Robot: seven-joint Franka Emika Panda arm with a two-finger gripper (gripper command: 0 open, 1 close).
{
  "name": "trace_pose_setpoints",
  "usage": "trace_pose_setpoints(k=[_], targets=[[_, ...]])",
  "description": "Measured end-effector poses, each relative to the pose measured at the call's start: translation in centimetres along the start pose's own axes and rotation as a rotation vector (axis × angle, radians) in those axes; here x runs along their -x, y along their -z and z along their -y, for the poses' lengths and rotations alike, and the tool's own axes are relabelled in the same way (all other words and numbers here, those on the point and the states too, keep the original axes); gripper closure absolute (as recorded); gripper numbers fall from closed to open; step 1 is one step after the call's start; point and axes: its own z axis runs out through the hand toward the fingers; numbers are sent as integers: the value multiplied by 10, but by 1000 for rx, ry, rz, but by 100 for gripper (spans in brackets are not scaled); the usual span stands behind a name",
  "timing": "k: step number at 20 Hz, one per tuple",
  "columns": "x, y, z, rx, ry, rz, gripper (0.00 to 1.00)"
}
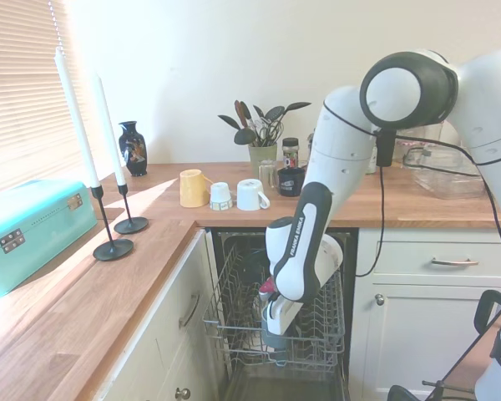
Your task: Move a mug from dishwasher to table
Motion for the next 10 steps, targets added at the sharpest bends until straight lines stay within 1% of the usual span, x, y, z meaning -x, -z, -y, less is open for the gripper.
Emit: trace_pose_setpoints(k=[6, 10], targets=[[0, 38, -8, -12, -5, -36, 100], [-5, 71, -10, -28, -9, -57, 100]])
